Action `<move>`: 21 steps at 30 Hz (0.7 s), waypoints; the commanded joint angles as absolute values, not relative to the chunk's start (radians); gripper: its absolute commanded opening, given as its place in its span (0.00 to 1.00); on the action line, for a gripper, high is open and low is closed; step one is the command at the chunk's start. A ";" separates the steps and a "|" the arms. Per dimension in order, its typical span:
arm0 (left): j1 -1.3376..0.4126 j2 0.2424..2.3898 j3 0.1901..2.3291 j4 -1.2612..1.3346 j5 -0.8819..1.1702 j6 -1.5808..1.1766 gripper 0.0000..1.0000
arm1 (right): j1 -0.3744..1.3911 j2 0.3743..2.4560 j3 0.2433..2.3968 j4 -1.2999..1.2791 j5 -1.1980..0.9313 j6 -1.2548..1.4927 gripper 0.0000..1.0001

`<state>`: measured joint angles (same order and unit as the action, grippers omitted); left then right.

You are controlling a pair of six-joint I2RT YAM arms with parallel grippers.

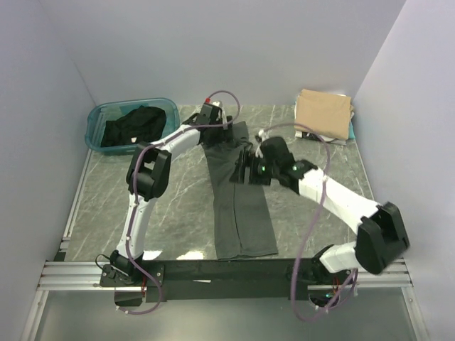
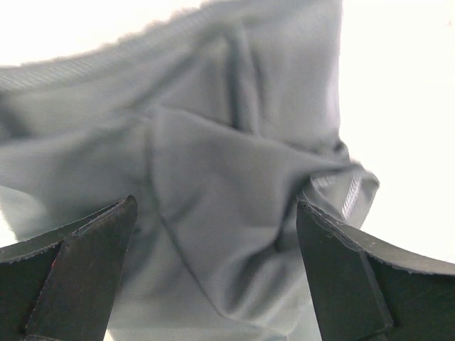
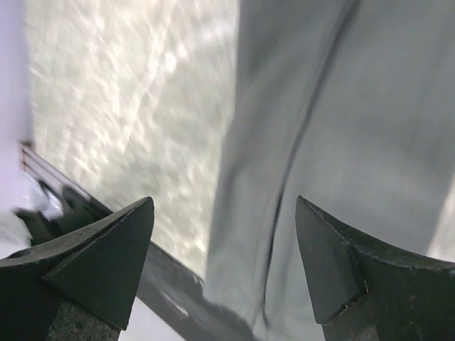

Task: Fold and stack the t-shirts
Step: Fold the tshirt

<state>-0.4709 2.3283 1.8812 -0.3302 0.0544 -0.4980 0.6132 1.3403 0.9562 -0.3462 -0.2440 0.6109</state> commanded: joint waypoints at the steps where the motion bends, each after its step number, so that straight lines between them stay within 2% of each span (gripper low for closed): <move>1: -0.419 2.356 1.931 -0.330 0.083 -0.575 0.99 | 0.523 1.460 1.133 -0.238 -0.370 0.511 0.87; 6: -0.376 2.344 1.870 -0.235 0.163 -0.623 0.99 | 0.450 1.736 1.363 -0.227 -0.385 0.482 0.87; 9: -0.371 2.384 1.919 -0.267 0.178 -0.609 1.00 | 0.425 1.923 1.605 -0.288 -0.391 0.471 0.87; 15: -0.365 2.425 1.939 -0.293 0.172 -0.603 0.99 | 0.356 2.247 1.892 -0.282 -0.590 0.543 0.87; 18: -0.360 2.430 1.939 -0.279 0.176 -0.604 0.99 | 0.351 2.364 2.014 -0.349 -0.626 0.551 0.87; 21: -0.357 2.453 1.972 -0.304 0.161 -0.601 0.99 | 0.351 2.382 1.944 -0.353 -0.632 0.557 0.87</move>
<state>-0.3565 2.4016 1.9430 -0.2478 0.1402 -0.5915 0.3542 2.3783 1.9594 -0.3016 -0.6273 0.5552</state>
